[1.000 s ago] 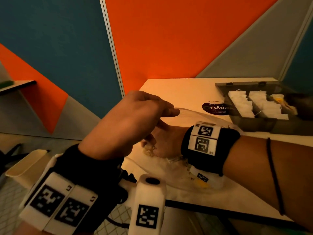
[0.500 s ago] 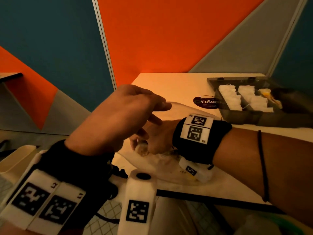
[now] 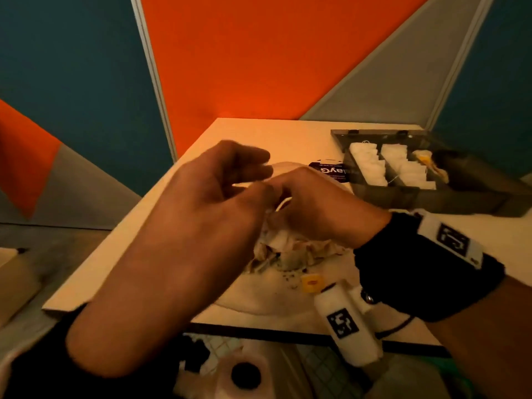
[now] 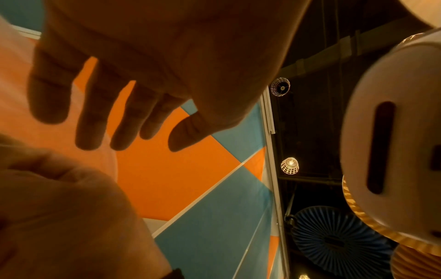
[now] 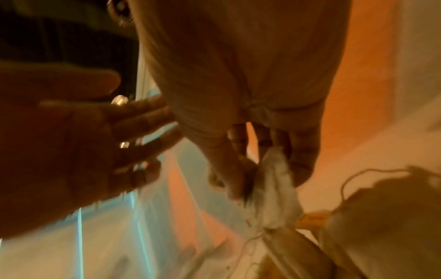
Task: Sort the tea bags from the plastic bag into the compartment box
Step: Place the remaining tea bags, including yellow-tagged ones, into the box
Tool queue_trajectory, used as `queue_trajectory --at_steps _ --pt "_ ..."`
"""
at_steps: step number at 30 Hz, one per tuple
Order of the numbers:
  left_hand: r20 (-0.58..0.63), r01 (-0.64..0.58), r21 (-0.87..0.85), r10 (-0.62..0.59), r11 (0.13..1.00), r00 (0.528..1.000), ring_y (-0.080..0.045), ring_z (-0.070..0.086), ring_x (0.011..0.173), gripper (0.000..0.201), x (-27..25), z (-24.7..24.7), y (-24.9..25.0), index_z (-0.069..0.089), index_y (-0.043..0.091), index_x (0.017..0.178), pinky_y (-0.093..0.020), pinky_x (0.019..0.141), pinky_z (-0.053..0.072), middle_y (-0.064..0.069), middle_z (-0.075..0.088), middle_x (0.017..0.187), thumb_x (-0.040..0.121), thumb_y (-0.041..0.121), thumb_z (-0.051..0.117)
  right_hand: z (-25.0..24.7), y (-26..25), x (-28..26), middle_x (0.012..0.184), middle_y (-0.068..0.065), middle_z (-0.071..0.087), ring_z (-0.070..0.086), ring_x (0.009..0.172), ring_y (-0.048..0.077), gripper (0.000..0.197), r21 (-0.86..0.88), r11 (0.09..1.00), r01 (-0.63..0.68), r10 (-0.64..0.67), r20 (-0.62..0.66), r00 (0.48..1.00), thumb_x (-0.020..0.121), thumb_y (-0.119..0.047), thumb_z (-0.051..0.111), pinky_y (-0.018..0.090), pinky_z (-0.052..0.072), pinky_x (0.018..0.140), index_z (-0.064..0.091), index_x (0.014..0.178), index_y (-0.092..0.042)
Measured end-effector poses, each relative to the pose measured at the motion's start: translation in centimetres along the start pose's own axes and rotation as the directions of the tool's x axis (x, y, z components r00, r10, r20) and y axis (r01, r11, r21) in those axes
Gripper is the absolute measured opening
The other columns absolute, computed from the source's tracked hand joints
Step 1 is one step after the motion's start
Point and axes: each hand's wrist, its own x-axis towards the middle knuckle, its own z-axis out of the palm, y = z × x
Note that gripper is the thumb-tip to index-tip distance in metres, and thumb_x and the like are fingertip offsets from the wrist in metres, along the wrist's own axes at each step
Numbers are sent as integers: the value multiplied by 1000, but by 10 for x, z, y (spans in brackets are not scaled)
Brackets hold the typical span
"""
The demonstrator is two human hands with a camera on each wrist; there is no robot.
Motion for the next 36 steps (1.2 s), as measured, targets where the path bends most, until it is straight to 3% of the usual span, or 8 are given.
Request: queue_trajectory --at_steps 3,6,12,15,20,24,30,36 --pt "74 6 82 -12 997 997 -4 65 81 15 -14 20 -9 70 40 85 -19 63 48 23 69 96 79 36 58 -7 17 -20 76 8 67 58 67 14 7 244 951 -188 220 -111 969 77 -18 77 34 50 62 72 75 -14" --pt "190 43 183 -78 982 979 9 54 92 13 -18 44 -23 69 34 88 -21 82 47 26 56 103 83 33 57 -8 31 -30 68 6 62 54 58 13 12 366 872 -326 405 -165 899 74 -13 78 24 43 50 67 69 -10" --pt "95 118 252 -145 960 985 5 52 90 28 -3 76 -50 40 45 100 -10 68 41 23 47 97 89 33 64 -11 37 -43 81 10 75 67 55 16 14 597 705 -384 543 -105 833 82 -15 72 24 49 45 71 95 -8" --pt "48 182 166 -192 969 980 -4 58 95 42 9 79 -57 41 34 121 -26 79 52 16 52 107 88 38 66 -10 37 -48 78 5 76 70 56 15 9 669 652 -356 557 -105 824 84 -13 72 27 51 46 69 92 -13" --pt "41 223 -22 -222 975 974 3 65 64 20 21 81 -59 54 26 112 -17 56 52 7 66 95 93 29 60 -4 38 -53 82 5 75 71 60 17 13 663 659 -356 564 -122 817 83 -19 74 27 49 45 68 94 -16" --pt "-34 251 -96 -255 963 966 -12 59 64 11 27 78 -54 64 21 103 -26 57 46 -2 65 87 93 20 59 0 40 -54 86 5 72 68 64 16 17 599 735 -316 540 -236 808 78 -19 79 26 51 46 70 92 -13" --pt "16 266 -56 -265 962 964 -10 59 51 35 27 79 -48 69 12 87 -27 50 46 -6 71 77 86 47 64 12 38 -51 82 3 68 66 82 21 15 479 846 -233 453 -418 787 78 -9 76 38 58 74 66 79 -20" --pt "12 281 -55 -281 958 960 -25 67 63 27 25 79 -55 70 8 90 -43 63 59 -13 72 79 88 35 66 16 36 -61 80 -9 69 65 77 4 22 503 848 -169 383 -360 851 77 -3 73 15 55 66 70 81 -24"
